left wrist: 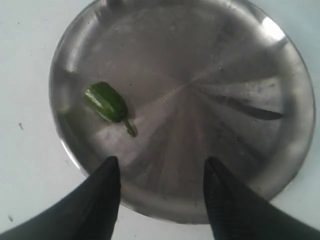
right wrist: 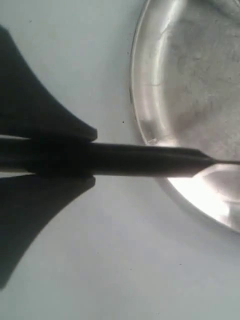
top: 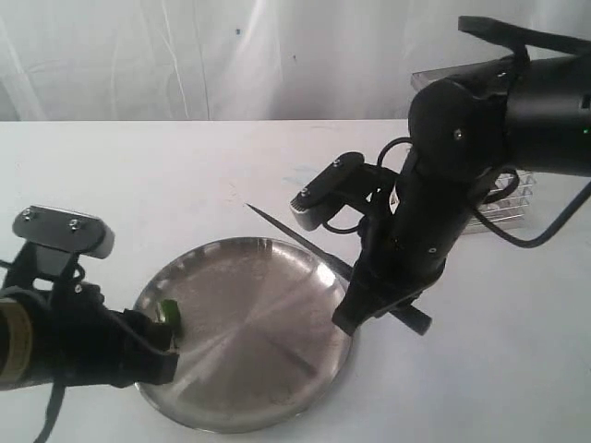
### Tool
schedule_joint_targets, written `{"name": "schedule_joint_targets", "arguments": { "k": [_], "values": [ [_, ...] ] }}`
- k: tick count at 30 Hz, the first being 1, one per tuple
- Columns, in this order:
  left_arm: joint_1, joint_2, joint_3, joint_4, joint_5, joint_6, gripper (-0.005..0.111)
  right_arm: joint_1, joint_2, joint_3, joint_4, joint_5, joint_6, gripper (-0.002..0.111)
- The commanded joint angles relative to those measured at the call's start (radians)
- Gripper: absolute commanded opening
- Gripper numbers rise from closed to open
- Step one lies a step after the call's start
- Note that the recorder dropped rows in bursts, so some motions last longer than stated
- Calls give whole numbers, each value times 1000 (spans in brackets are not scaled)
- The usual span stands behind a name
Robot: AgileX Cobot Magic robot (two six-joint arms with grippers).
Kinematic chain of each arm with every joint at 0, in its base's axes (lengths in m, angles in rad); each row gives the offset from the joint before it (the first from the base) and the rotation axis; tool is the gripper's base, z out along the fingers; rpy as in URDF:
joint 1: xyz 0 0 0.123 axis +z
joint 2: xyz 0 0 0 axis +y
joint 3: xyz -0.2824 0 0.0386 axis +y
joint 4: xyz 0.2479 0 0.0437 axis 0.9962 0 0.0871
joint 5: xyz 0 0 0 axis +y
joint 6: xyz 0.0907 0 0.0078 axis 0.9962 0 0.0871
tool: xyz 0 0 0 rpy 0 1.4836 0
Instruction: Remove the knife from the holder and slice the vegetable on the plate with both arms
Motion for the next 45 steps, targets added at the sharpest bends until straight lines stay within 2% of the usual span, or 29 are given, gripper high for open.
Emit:
{"name": "schedule_joint_targets", "arguments": {
  "k": [1,3,7,9,13,20,28,32,45],
  "values": [
    [-4,137,-100,-26,114,-27,55,-8,-22,1,12,4,-42,0],
    [-4,212,-182,-22,195,-30,55,-8,-26,1,12,2,-49,0],
    [-4,284,-267,-22,220,-98,55,-8,-27,1,12,-8,-81,0],
    [-4,318,-274,-22,242,-142,55,-8,-27,1,12,-12,-95,0],
    [-4,403,-292,-22,196,-202,55,-8,-27,1,12,-30,-95,0],
    [-4,493,-375,27,308,-208,55,-8,-27,1,12,-40,-97,0],
    [-4,532,-384,130,309,-403,55,-8,-27,1,46,-57,-123,0],
    [-4,565,-384,135,305,-459,55,-8,-27,1,67,-61,-144,0],
    [-4,628,-384,166,291,-468,52,-8,-27,1,71,-61,-146,0]
  ]
}}
